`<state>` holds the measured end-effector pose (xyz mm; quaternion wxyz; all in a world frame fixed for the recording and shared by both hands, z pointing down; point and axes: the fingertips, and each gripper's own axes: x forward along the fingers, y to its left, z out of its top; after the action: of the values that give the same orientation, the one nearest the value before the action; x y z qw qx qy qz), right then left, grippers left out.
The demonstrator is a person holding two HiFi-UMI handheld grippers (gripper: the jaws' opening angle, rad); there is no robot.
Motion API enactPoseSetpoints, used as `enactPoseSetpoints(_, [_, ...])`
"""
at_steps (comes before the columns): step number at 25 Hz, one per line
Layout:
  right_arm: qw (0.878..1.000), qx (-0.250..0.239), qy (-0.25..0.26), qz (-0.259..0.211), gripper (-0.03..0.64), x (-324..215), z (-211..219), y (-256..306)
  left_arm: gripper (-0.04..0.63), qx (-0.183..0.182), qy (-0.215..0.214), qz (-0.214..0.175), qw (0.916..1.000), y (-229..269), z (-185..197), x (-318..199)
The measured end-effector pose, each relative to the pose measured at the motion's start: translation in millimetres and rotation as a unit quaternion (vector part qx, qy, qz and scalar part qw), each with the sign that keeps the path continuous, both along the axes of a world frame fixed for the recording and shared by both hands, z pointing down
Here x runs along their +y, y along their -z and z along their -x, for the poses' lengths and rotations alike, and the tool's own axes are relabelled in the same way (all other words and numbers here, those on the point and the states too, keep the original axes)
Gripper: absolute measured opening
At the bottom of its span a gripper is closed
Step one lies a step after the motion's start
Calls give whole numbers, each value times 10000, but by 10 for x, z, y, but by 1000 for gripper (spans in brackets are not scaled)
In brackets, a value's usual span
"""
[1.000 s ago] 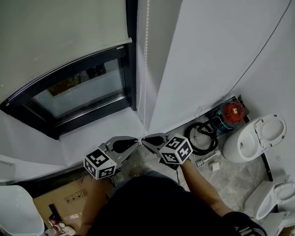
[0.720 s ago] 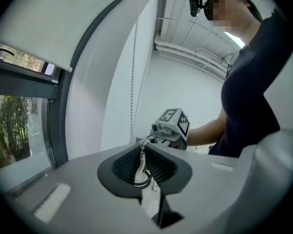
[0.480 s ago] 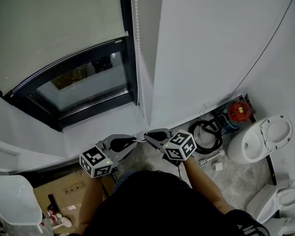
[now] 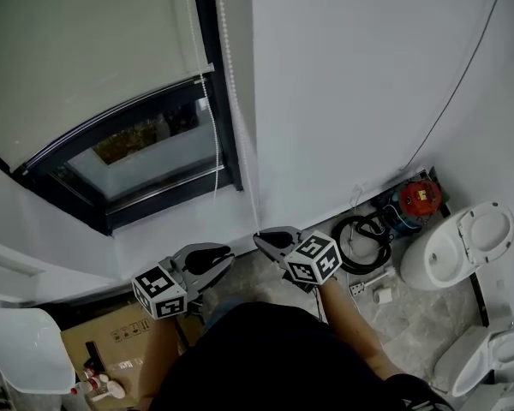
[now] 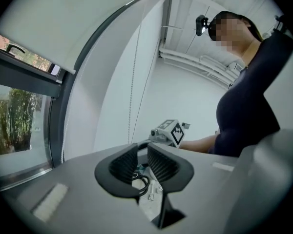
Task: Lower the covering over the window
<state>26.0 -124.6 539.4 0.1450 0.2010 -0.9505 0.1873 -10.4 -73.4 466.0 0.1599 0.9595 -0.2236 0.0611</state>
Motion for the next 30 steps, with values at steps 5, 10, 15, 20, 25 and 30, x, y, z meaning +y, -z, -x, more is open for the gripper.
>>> enactPoseSetpoints(5, [9999, -163, 39, 2, 12, 146, 24, 20, 104, 480, 123, -327, 9982, 385, -198, -299])
enactPoseSetpoints(10, [9996, -78, 246, -146, 14, 242, 121, 25, 133, 787, 316, -550, 9949, 733, -306, -594])
enactPoseSetpoints(15, [9989, 45, 432, -197, 14, 312, 194, 15, 15, 985, 532, -675, 9914, 957, -297, -642])
enactPoseSetpoints(20, [9986, 137, 470, -203, 13, 290, 254, -35, 12, 983, 600, -490, 9921, 909, -207, -624])
enactPoseSetpoints(25, [9911, 986, 837, -322, 12, 442, 330, -329, 11, 884, 450, -136, 9950, 567, -162, -530])
enactPoseSetpoints(30, [9890, 1073, 1006, -175, 14, 491, 382, -454, 11, 1022, 493, 184, 9934, 457, -138, -458])
